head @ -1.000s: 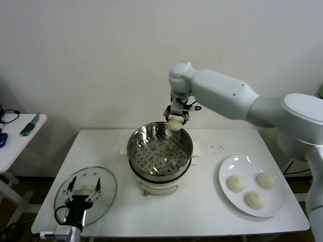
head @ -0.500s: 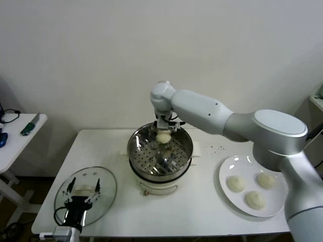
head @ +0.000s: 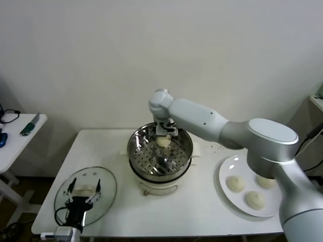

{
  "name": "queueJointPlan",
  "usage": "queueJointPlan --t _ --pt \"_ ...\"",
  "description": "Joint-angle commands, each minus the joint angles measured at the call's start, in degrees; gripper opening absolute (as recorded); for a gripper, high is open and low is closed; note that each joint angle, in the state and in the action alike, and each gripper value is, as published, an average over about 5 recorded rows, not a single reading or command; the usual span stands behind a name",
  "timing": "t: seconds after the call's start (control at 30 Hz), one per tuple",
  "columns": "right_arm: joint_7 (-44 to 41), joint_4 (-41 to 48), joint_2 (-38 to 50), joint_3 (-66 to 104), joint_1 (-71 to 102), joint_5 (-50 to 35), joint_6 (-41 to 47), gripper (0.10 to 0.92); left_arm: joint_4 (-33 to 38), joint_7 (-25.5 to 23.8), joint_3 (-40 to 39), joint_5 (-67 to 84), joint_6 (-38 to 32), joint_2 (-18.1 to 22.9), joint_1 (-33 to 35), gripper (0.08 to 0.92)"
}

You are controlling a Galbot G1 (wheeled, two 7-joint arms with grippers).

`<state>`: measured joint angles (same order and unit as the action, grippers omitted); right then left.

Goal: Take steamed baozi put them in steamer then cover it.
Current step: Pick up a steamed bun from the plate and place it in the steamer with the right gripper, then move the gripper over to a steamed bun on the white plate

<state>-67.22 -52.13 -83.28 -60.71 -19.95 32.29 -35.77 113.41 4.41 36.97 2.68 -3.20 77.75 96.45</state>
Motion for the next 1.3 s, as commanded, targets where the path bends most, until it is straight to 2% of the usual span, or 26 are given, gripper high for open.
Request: queueJointPlan --t 0.03,0.17,0.3,0.53,0.67,0.8,0.87,0.97,1.13,1.3 --pt "-0.8 -1.8 1.6 0.9 -1.7 -1.9 -0.3 0.823 0.2 0.1 0.1 -0.1 0.1 0.0 0.1 0.823" --pt "-2.3 -4.0 4.8 -0.1 -6.5 -9.0 0.0 0.823 0.5 0.1 0.2 -0.1 0.2 0.0 0.3 0.823" --pt "-4.5 -4.9 8.4 -2.6 -12.4 -19.8 2.7 0.823 1.1 0.1 0.1 -0.1 0.4 -0.1 0.4 0.823" --pt "-7.7 -9.8 20.0 -16.9 -23.9 -48.2 22.3 0.823 2.6 0.0 0.2 0.0 0.9 -0.1 0.4 0.823" --pt "-1.9 -14.9 28.7 -25.5 -27.4 -58.5 30.0 0.823 3.0 -0.1 0.1 0.0 0.9 0.0 0.4 0.823" --pt "6.8 -21.3 36.8 -30.7 -29.0 -62.1 41.1 0.823 2.9 -0.1 0.2 0.1 0.8 0.0 0.5 0.823" --pt "8.3 -23.6 40.5 -32.7 -29.5 -63.2 45.3 0.823 2.8 -0.1 0.1 0.1 0.8 0.0 0.5 0.823" --pt "8.1 -25.2 45.1 -35.3 -29.3 -62.8 47.0 0.823 2.9 0.0 -0.1 0.0 0.8 0.1 0.5 0.823" --pt "6.0 -27.7 51.0 -33.1 -23.2 -56.4 48.5 0.823 3.3 0.2 -0.2 0.0 1.4 0.6 0.4 0.823" --pt "5.9 -27.3 55.2 -20.2 -5.8 -49.0 49.8 0.823 4.1 0.9 -0.4 1.9 2.7 1.5 0.2 0.823"
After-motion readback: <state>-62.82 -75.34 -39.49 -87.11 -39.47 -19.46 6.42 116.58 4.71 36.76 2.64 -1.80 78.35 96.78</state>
